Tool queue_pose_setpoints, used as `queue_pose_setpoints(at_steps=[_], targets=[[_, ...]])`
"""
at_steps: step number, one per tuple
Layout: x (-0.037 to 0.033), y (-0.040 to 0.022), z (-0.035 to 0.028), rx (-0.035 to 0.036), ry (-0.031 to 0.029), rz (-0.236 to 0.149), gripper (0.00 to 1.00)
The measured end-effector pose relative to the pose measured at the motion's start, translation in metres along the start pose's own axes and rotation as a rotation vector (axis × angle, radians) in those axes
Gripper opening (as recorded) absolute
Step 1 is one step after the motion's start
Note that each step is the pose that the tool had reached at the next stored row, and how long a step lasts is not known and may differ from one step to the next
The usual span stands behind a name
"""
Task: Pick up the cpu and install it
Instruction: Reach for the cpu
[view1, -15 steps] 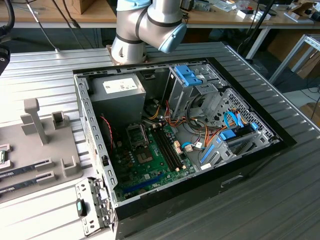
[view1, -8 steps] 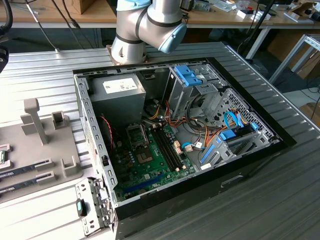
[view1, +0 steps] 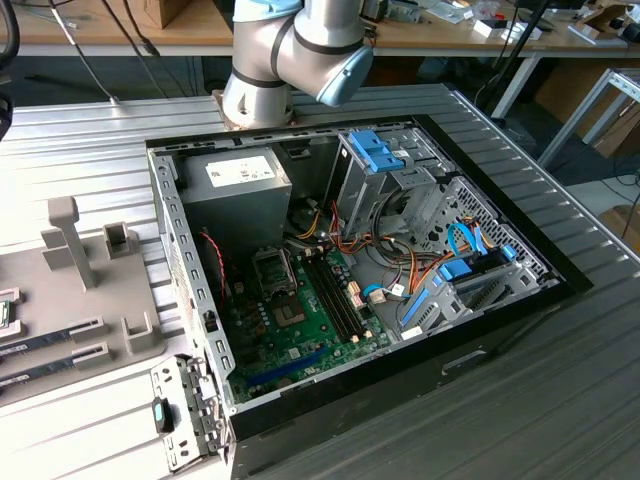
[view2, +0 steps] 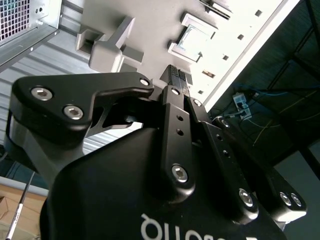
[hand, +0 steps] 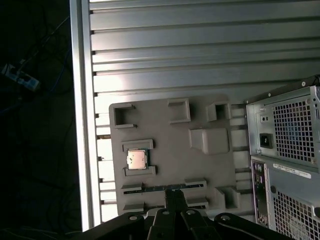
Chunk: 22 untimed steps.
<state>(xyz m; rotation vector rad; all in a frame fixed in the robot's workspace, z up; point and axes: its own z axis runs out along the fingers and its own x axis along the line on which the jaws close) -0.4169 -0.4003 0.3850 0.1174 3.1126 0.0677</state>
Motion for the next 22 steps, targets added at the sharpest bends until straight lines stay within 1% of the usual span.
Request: queue_pose_setpoints(at_steps=[1, 5, 9, 16, 22], targets=[[0.0012, -0.0001, 0.0003, -0.0001, -0.0002, 0.0, 0.11], [0.0021, -0.0003, 0.0027, 0.0, 0.0, 0.0, 0.11], [0.0025, -0.0006, 0.0093, 0.0, 0.0, 0.0, 0.11], [0.0032, -0.0009, 0.0157, 0.0, 0.0, 0.0, 0.11], [0.0035, -0.0011, 0.0196, 0.0, -0.0001, 0.0, 0.11]])
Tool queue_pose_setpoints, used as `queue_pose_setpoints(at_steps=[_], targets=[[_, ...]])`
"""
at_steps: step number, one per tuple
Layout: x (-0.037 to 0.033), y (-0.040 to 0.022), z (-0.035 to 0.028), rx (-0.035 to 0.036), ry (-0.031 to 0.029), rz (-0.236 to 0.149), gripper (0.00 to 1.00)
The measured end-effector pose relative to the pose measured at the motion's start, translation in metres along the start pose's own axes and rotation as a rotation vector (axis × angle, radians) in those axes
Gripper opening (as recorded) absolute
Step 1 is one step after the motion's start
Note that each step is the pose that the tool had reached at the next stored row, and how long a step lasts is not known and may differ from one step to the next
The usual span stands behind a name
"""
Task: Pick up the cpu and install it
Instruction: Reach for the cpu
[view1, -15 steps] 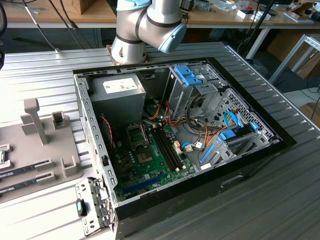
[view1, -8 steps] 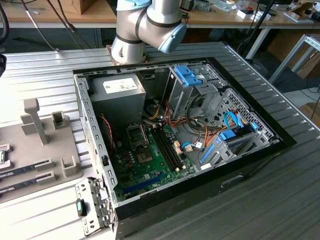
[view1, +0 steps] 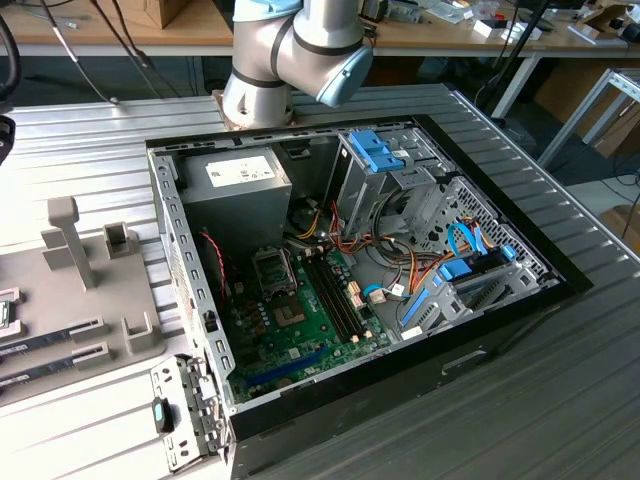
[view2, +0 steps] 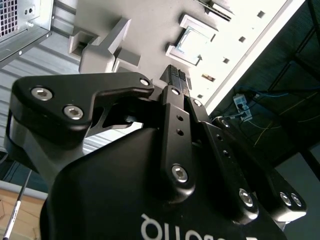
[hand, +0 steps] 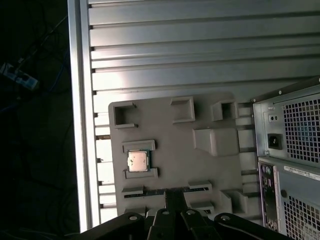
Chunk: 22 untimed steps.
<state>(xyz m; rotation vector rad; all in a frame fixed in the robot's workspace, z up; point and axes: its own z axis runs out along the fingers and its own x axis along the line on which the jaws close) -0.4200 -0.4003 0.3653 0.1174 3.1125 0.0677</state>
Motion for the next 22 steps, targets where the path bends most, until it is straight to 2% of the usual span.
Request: queue_pose_setpoints(at_steps=[7, 22], targets=[[0.0002, -0.0002, 0.005, 0.0, 0.0, 0.0, 0.11], [0.0004, -0.0005, 0.0118, 0.0001, 0.0, 0.0, 0.11]])
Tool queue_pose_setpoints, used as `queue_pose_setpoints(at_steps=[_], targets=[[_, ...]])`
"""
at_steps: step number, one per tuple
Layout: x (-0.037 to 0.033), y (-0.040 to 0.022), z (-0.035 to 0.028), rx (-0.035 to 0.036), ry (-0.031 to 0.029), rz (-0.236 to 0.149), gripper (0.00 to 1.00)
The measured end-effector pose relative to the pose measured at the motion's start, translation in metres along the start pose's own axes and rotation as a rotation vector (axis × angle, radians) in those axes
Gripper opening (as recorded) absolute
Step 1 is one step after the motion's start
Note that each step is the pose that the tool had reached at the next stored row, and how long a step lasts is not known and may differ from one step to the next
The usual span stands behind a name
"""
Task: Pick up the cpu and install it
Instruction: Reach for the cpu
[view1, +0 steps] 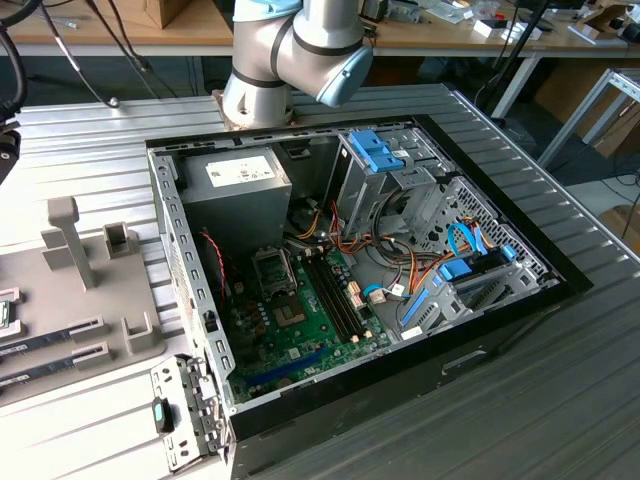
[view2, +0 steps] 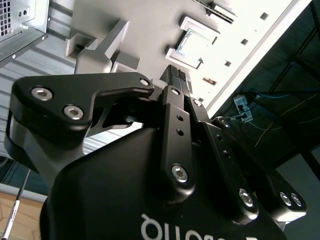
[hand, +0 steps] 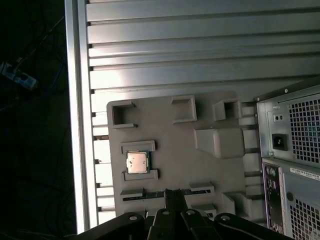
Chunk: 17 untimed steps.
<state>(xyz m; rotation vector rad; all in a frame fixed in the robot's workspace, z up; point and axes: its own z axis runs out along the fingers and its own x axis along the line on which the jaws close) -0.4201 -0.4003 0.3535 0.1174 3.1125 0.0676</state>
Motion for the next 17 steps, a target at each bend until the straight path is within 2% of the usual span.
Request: queue_pose_setpoints(at_steps=[17], targets=[[0.0022, 0.0002, 0.0086, 0.0, 0.0, 0.0, 0.11]])
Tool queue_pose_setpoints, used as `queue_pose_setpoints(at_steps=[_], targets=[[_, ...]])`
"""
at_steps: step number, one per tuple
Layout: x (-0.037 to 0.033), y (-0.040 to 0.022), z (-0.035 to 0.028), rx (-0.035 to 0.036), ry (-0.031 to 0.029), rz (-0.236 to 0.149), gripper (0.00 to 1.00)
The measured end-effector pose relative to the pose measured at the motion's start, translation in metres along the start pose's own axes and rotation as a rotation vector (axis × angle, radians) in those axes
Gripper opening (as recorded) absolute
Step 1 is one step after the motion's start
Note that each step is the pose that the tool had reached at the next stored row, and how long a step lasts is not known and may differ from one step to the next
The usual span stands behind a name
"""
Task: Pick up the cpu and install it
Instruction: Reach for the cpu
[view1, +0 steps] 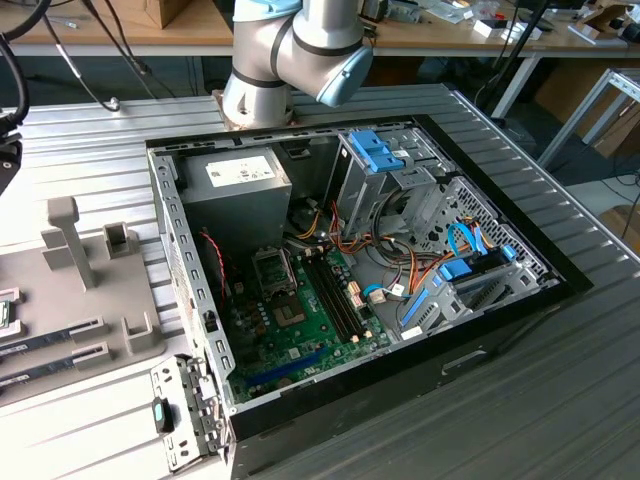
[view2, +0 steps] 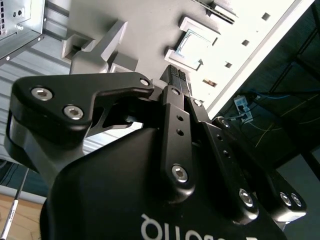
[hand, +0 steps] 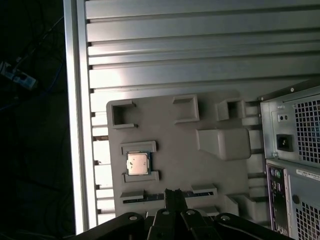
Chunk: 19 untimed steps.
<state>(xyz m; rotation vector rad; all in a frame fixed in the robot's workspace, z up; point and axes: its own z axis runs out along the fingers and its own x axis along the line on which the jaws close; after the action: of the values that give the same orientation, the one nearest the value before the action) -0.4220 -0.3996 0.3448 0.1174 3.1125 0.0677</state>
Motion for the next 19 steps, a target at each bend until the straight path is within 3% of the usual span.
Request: queue_pose_setpoints(at_steps=[19], targets=[[0.0021, 0.0011, 0.0074, 0.0, 0.0001, 0.0, 0.11]])
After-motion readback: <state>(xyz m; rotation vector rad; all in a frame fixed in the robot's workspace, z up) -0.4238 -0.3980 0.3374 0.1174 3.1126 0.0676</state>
